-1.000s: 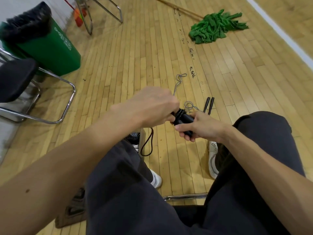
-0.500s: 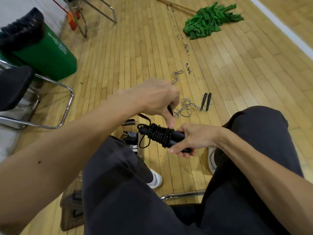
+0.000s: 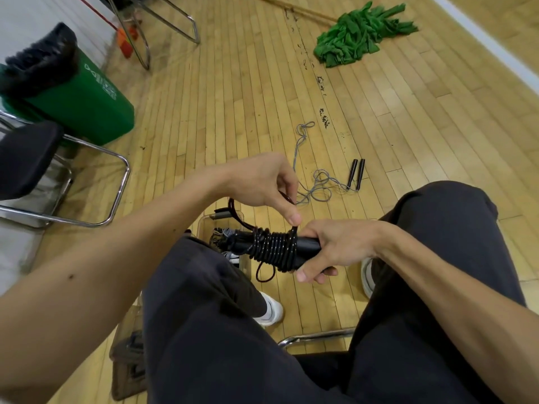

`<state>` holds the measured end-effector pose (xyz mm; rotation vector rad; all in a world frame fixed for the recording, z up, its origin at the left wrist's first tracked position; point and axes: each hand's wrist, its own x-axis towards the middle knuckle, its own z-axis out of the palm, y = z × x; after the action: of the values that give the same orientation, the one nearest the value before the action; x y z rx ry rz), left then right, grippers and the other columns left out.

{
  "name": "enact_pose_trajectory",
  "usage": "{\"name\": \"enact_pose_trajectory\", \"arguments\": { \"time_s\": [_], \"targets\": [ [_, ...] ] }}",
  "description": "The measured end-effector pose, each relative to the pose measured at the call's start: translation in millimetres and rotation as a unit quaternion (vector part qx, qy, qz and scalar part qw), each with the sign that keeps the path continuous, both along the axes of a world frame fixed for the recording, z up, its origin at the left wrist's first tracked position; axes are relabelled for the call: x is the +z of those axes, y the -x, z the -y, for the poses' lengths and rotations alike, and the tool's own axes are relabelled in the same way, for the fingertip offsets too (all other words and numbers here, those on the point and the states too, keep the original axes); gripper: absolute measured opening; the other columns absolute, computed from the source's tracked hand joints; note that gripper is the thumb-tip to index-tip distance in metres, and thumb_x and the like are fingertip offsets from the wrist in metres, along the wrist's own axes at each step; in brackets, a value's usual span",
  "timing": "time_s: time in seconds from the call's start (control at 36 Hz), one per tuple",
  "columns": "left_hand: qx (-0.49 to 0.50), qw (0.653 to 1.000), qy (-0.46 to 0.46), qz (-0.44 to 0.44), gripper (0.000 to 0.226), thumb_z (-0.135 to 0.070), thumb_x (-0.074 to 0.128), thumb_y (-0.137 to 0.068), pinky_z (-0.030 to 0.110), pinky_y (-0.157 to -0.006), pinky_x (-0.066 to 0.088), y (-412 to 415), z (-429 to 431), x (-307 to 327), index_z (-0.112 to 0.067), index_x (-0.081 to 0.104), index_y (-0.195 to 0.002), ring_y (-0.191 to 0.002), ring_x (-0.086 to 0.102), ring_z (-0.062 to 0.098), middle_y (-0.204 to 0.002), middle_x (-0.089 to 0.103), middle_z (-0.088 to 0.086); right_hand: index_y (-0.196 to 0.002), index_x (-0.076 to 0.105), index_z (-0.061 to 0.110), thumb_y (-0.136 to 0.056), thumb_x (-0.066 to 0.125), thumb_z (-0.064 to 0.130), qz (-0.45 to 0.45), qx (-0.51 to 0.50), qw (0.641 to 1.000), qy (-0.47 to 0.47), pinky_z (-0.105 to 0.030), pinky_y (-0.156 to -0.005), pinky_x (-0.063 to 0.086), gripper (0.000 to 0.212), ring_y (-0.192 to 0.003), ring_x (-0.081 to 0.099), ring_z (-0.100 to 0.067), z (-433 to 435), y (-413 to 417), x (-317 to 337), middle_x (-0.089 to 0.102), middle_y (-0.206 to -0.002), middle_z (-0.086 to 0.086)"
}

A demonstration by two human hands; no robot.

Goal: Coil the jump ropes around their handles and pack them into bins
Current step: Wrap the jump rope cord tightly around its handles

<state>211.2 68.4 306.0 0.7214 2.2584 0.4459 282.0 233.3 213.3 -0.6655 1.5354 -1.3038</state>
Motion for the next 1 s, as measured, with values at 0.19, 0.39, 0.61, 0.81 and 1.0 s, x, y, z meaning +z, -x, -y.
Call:
{"name": "enact_pose_trajectory", "arguments": {
  "time_s": [0.19,0.39,0.61,0.81,1.0],
  "targets": [
    [0.092,0.988,-0.091,0.089,0.025,-0.037,0.078,-0.074,0.018,-0.051,0.036,-3,8,-2,-0.013,0.072,-0.076,-0.052,0.044,0.007,-0.058,0.056,-0.005,-0.084,0.071,0.014,-0.083,0.078,0.026,-0.021,-0.077,0.995,0.057,-0.030,-0.068,0.052,0.014,-0.077,0.064,-0.029,5,-2,-1,0.071,-0.082,-0.009],
    [0.116,0.977,-0.162,0.075,0.031,-0.031,0.058,-0.094,0.018,-0.057,0.043,-16,16,-9,-0.016,0.070,-0.069,-0.052,0.049,0.000,-0.056,0.056,-0.012,-0.105,0.068,0.000,-0.092,0.066,-0.002,0.002,-0.131,0.981,0.142,-0.029,-0.075,0.058,0.013,-0.100,0.071,-0.027,-1,1,5,0.075,-0.107,-0.014],
    [0.200,0.967,-0.151,0.051,0.038,0.018,0.045,-0.092,0.019,-0.051,0.035,-25,24,-28,-0.012,0.048,-0.069,-0.052,0.040,0.004,-0.060,0.045,-0.004,-0.109,0.064,-0.001,-0.090,0.066,-0.004,0.025,-0.235,0.962,0.138,-0.029,-0.069,0.058,0.019,-0.088,0.074,-0.026,-5,5,11,0.076,-0.103,-0.015],
    [0.266,0.947,-0.158,0.088,0.042,-0.030,0.040,-0.107,0.026,-0.044,0.025,-30,22,-41,-0.006,0.056,-0.077,-0.044,0.031,0.012,-0.052,0.039,0.000,-0.092,0.062,0.001,-0.086,0.068,-0.008,-0.006,-0.341,0.932,0.119,-0.026,-0.052,0.047,0.012,-0.061,0.059,-0.016,-7,11,9,0.064,-0.069,-0.003],
    [0.282,0.941,-0.157,0.098,0.035,-0.034,0.046,-0.105,0.026,-0.045,0.025,-33,32,-44,-0.006,0.062,-0.091,-0.045,0.028,0.012,-0.054,0.032,-0.002,-0.088,0.062,0.003,-0.086,0.069,-0.004,0.000,-0.403,0.912,0.078,-0.027,-0.049,0.042,0.010,-0.057,0.054,-0.017,-7,17,4,0.059,-0.065,-0.005]
  ]
}}
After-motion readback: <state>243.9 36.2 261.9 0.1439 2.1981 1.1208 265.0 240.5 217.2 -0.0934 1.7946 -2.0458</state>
